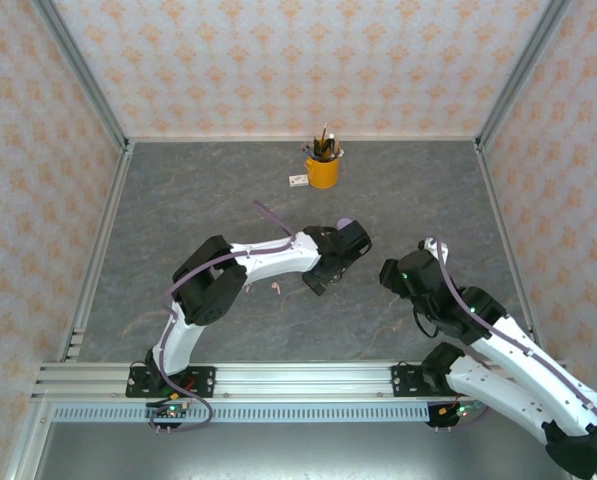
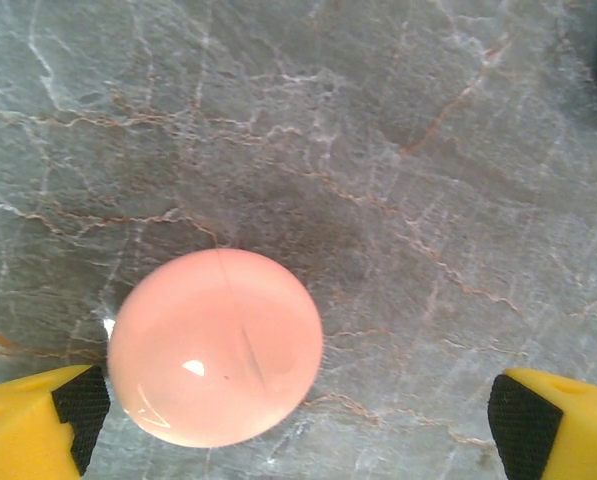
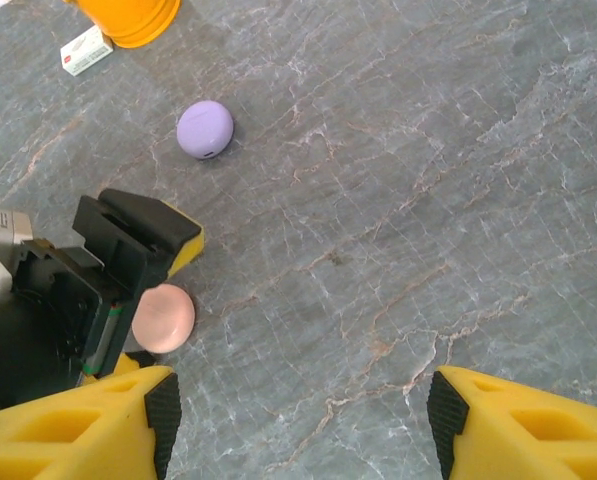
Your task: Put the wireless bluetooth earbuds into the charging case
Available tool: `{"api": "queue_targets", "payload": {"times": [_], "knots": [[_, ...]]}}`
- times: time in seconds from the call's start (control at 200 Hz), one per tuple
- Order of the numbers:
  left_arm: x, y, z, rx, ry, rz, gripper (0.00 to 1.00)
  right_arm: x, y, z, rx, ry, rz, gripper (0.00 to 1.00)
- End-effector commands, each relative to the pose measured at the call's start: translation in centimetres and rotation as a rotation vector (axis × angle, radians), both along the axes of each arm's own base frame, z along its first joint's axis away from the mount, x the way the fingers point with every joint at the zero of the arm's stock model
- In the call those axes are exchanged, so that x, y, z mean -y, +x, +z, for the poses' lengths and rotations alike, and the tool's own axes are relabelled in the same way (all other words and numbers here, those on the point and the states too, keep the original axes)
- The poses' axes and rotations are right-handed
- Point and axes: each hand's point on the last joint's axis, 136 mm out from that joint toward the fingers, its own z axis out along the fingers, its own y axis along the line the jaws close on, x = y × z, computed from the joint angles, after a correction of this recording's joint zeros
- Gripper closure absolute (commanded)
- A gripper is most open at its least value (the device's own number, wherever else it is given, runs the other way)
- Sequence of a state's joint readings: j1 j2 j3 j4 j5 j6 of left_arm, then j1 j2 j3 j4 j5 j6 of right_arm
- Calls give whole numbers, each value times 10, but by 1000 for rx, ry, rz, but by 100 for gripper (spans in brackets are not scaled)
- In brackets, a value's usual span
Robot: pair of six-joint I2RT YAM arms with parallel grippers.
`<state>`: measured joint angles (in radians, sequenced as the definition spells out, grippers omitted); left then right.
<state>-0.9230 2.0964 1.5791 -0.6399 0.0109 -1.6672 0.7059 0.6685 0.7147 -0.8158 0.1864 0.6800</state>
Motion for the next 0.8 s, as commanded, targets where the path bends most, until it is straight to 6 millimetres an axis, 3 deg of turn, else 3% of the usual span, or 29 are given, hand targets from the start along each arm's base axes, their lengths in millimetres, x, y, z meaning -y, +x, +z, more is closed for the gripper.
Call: {"api": "queue_targets", "payload": {"times": [0.0,0.165,0.21,0.225,0.255,0.365,0.666,0.796], "knots": [[-10,11,42,75,6,-26,0,1,-7,0,-34,30,-12,31],[-42,35,75,151,16,-64,0,-15,1,-11,-69,35,27,31],[-54,42,76,151,37,-68,0,-21,5,-16,-92,26,32,31],[-58,45,89,176,24,-70,0,-23,6,-18,-103,21,31,31],[-63,51,96,203,24,-85,0,-25,9,-22,-121,14,24,31],[-88,67,110,243,69,-126,0,-41,23,-35,-174,21,2,31],[-177,83,138,463,197,-70,0,-86,57,-57,-251,82,-106,22],[-201,87,149,452,279,-133,0,-105,72,-70,-303,95,-156,21]]}}
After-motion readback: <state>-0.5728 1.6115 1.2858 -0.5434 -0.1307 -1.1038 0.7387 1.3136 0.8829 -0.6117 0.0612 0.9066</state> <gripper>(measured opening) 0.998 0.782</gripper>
